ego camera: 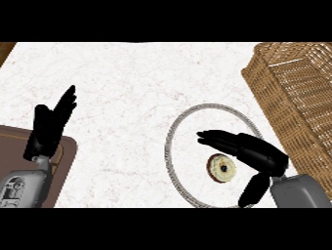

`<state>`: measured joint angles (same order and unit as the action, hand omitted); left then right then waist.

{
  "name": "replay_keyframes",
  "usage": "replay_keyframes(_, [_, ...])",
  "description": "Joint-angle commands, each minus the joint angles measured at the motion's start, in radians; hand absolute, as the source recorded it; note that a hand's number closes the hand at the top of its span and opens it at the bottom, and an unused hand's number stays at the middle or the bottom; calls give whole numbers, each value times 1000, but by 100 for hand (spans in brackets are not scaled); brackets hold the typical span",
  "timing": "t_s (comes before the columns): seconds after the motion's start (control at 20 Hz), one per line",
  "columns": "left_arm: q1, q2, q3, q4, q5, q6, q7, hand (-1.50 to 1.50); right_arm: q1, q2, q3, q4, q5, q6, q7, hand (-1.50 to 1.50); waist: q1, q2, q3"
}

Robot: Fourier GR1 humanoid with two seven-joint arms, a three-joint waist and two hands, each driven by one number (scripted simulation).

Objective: Pick the cupcake from the placemat and place it in the basket

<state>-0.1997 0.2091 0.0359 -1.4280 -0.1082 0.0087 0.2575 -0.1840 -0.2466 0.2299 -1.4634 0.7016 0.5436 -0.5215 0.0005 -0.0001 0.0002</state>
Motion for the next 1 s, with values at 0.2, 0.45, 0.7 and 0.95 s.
replay_keyframes(0.2, [19, -8, 32, 41, -4, -31, -73, 0, -13, 19, 39, 127, 110, -100, -117, 150, 2, 1, 0])
replay_keyframes(0.45, [-22, 12, 60, 41, 12, -46, -35, 0, -63, 49, 49, 151, 181, -226, -153, 150, 3, 1, 0])
replay_keyframes(0.7, [-19, -4, 45, 28, -2, -26, -11, 0, -31, 89, 56, 89, 356, -271, 228, 150, -4, -4, -3])
replay_keyframes(0.95, [-15, -2, 34, 17, -9, -30, 1, 0, -49, 94, 58, 62, 548, -221, 589, 150, -12, -11, -5])
